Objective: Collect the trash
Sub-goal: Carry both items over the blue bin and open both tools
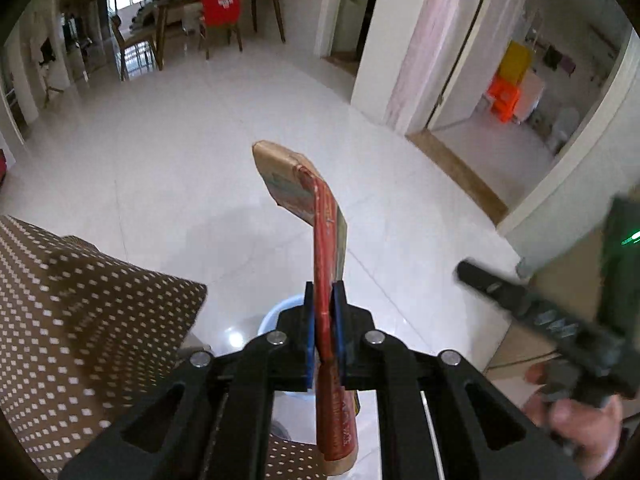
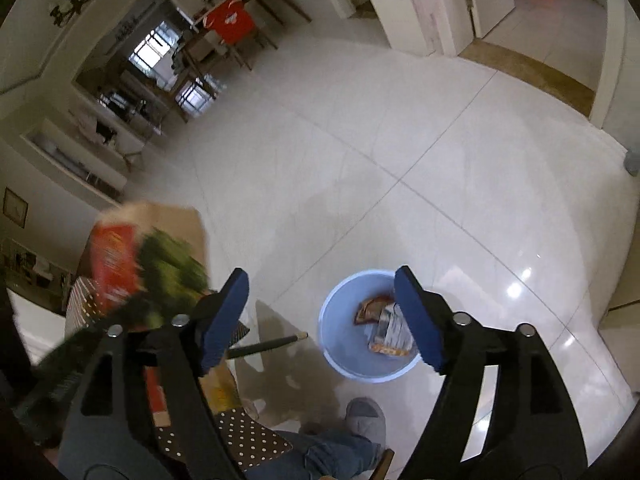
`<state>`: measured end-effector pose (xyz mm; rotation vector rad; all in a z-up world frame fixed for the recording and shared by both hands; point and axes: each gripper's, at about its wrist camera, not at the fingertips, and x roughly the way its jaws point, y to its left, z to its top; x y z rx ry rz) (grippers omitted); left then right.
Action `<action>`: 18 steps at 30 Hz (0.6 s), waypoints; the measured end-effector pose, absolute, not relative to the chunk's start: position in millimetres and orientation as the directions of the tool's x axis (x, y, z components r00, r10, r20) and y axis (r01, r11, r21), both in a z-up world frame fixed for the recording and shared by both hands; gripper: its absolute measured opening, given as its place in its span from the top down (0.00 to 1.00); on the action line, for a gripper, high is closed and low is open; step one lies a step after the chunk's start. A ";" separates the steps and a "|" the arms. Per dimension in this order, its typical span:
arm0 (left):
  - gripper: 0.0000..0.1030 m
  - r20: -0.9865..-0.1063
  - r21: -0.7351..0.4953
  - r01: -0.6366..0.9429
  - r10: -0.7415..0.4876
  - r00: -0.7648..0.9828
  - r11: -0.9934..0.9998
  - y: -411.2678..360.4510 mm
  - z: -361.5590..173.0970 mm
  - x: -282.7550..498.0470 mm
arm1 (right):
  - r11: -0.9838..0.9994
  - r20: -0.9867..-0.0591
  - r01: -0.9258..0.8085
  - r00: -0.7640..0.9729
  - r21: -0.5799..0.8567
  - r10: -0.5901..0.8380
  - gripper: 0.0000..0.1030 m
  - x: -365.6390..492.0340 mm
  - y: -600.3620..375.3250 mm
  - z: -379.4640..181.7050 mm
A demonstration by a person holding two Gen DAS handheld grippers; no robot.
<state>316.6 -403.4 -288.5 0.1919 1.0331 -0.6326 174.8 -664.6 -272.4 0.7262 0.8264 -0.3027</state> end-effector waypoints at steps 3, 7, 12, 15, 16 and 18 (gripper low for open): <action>0.88 -0.875 -0.155 0.575 -0.382 0.298 0.804 -410.6 -310.4 322.1 | 0.720 -0.745 0.506 0.666 0.475 0.024 0.25 168.6 -665.1 -265.4; 0.42 -0.897 -0.186 0.596 -0.383 0.221 0.781 -409.7 -337.5 323.5 | 0.724 -0.734 0.494 0.678 0.482 0.026 0.25 169.8 -660.5 -258.3; 0.18 -0.888 -0.190 0.546 -0.380 0.259 0.816 -397.7 -330.8 325.7 | 0.724 -0.731 0.495 0.682 0.480 0.019 0.14 164.2 -653.7 -251.8; 0.17 -0.868 -0.182 0.540 -0.393 0.305 0.822 -381.8 -311.9 320.9 | 0.718 -0.735 0.509 0.678 0.475 0.005 0.06 164.2 -649.4 -247.2; 0.17 -0.859 -0.179 0.536 -0.396 0.323 0.825 -377.5 -304.3 318.3 | 0.718 -0.736 0.513 0.677 0.470 -0.002 0.06 163.4 -645.9 -244.1; 0.14 -0.843 -0.176 0.532 -0.407 0.353 0.828 -371.5 -287.8 311.9 | 0.722 -0.740 0.517 0.672 0.461 -0.010 0.06 162.0 -639.8 -239.5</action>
